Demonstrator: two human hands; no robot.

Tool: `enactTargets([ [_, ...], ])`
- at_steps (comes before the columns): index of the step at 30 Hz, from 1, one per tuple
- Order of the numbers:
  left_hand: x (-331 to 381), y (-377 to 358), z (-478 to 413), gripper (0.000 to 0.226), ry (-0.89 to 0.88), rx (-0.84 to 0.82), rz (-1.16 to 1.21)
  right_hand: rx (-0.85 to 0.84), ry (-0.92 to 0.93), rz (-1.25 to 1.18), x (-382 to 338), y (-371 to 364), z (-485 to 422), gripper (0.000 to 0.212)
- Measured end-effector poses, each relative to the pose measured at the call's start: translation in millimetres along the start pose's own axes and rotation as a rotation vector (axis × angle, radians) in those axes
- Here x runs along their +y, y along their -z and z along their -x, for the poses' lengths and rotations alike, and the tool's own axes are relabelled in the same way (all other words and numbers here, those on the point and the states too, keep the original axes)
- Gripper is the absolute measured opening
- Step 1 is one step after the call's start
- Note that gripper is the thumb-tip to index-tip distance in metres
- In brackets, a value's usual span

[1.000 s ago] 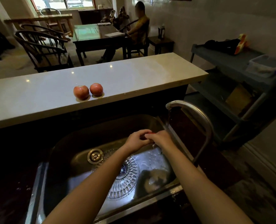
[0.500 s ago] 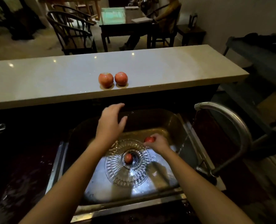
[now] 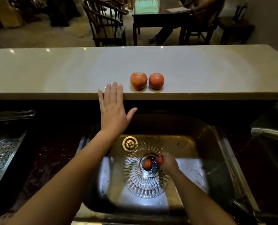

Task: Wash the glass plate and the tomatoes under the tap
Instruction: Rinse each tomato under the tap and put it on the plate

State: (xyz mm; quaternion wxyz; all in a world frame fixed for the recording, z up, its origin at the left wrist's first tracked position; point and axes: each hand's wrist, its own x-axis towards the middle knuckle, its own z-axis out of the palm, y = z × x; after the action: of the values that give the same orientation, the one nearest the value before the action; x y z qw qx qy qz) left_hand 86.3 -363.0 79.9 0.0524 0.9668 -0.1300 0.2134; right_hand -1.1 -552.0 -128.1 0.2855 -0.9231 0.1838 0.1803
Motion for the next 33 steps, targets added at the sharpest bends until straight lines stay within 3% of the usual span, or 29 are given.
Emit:
enactTargets([
  [10, -1.1, -12.2, -0.3, 0.078, 0.008, 0.101, -0.038, -0.102, 0.046, 0.137, 10.4, -34.7, -11.4, 0.036],
  [15, -2.5, -12.5, 0.1, 0.080, -0.004, 0.100, -0.047, -0.159, 0.058, 0.167, 1.2, -16.6, -9.9, 0.056],
  [18, 2.0, -9.3, 1.1, 0.083, 0.006, 0.053, -0.058, -0.024, 0.147, -0.018, -27.7, 21.4, 3.0, 0.054],
  [21, 6.0, -6.3, 1.6, 0.085, 0.027, 0.018, -0.069, 0.244, 0.318, -0.215, -70.4, 76.5, 34.0, 0.045],
  [25, 4.0, -4.7, 1.6, 0.085, 0.020, -0.015, -0.101, 0.718, 0.481, -0.158, -122.8, 148.4, 85.6, 0.029],
  [28, 4.4, -3.0, 1.8, 0.085, 0.025, -0.042, -0.116, 0.954, 0.493, -0.125, -153.4, 190.9, 100.1, 0.027],
  [30, 3.7, -1.7, 2.4, 0.085, 0.025, -0.059, -0.120, 0.969, 0.456, -0.121, -168.7, 209.6, 94.1, 0.038],
  [33, -0.7, -1.4, 2.6, 0.086, 0.003, -0.060, -0.110, 0.759, 0.357, -0.030, -180.3, 223.6, 74.7, 0.062],
])
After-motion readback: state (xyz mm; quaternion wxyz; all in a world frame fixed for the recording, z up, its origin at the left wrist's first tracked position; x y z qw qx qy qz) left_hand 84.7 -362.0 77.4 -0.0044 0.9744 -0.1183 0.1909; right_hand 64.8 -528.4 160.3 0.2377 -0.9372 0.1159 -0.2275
